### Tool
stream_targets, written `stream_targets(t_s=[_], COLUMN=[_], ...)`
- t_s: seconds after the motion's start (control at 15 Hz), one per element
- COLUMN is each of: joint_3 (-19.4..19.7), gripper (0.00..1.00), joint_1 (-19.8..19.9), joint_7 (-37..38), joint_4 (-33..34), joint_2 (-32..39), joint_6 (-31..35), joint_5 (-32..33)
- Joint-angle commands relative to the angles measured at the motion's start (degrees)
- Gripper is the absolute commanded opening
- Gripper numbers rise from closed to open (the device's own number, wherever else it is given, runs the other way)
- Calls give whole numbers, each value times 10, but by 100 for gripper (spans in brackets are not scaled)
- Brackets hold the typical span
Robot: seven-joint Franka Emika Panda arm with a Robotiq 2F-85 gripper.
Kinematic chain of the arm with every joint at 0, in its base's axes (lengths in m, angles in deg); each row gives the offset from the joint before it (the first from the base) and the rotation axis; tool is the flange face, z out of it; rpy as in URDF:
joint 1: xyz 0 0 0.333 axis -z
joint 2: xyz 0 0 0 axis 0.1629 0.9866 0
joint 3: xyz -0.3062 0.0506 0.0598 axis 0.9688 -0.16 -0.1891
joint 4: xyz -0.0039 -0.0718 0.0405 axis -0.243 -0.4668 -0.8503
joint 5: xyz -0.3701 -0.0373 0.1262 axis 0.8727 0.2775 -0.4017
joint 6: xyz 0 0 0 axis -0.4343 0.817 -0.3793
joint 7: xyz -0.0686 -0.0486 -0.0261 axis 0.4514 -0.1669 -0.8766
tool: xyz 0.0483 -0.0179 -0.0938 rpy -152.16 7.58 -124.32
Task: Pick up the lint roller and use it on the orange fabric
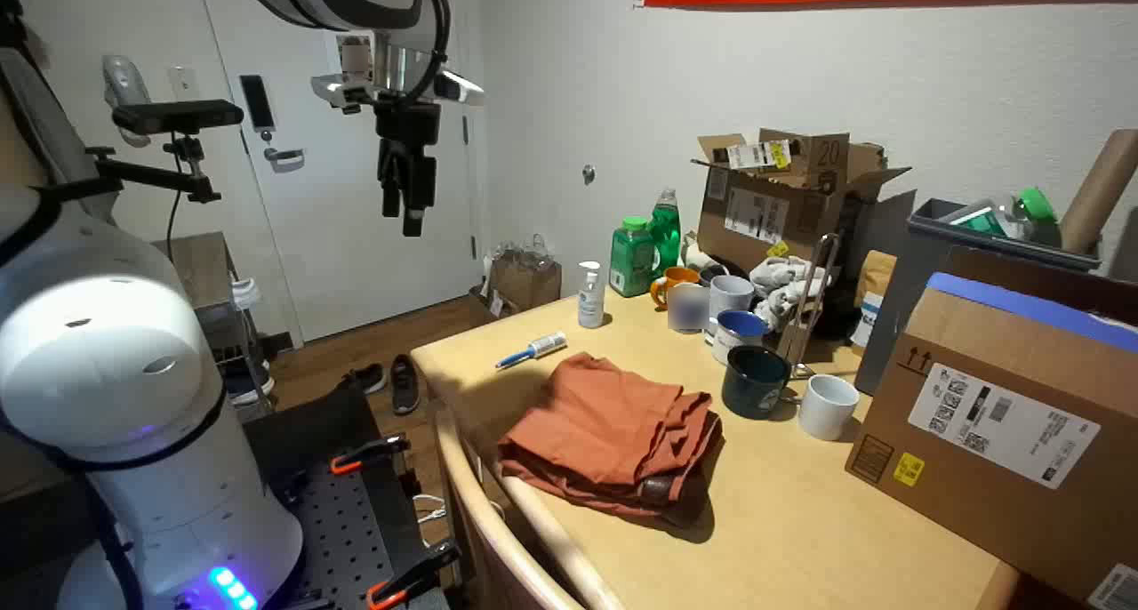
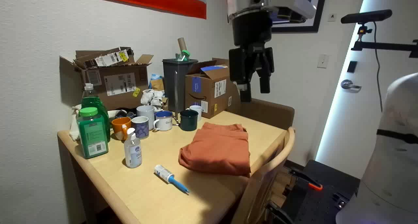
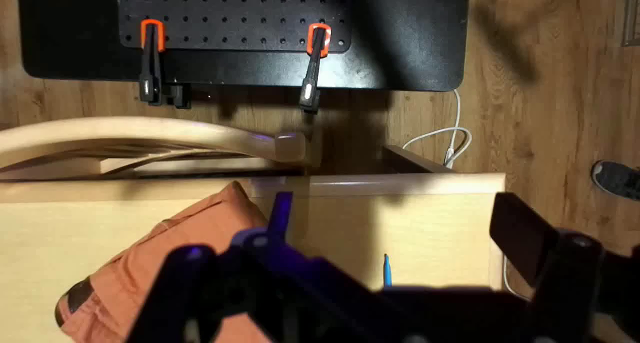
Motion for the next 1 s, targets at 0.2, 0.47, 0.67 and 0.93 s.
stream_targets(t_s=[0.2,0.47,0.67,0.93], joint_3=[0,2,-1,1], gripper=[100,100,100,100], joint_1=[0,-1,-6,-12], joint_7=[0,-11,-26,-31], joint_4=[1,28,52,94], joint_2=[0,54,111,198], joint_6=[-1,-2,28,52], joint_5=[0,-9,-13,-17])
